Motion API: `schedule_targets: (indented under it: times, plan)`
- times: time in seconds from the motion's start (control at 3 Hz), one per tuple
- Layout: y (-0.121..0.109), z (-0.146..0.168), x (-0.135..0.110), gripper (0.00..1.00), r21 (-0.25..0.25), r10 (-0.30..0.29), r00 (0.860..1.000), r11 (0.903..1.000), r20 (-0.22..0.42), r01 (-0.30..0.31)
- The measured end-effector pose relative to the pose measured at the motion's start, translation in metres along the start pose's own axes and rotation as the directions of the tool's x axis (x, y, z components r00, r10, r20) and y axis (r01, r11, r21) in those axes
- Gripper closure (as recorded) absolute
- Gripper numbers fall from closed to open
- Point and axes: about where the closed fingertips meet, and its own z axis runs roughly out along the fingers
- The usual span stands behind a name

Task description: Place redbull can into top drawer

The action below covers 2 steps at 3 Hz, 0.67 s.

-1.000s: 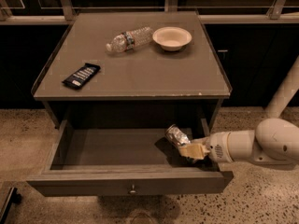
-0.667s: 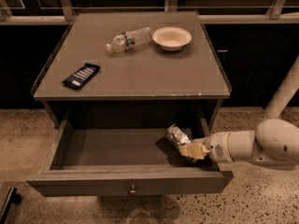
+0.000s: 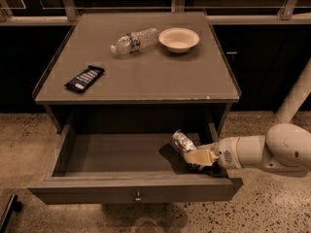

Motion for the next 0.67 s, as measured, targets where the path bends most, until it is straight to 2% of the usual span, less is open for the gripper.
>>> schedule_targets:
  times: [0.33,0.67]
  plan:
    - [0.0000,0.0000,0.0000,0.13,0.000,0.000,1.000,1.0000,0.000,0.000]
    - [0.0001,0.0001,0.0000,0.00,0.000,0.000,1.000,1.0000,0.000,0.000]
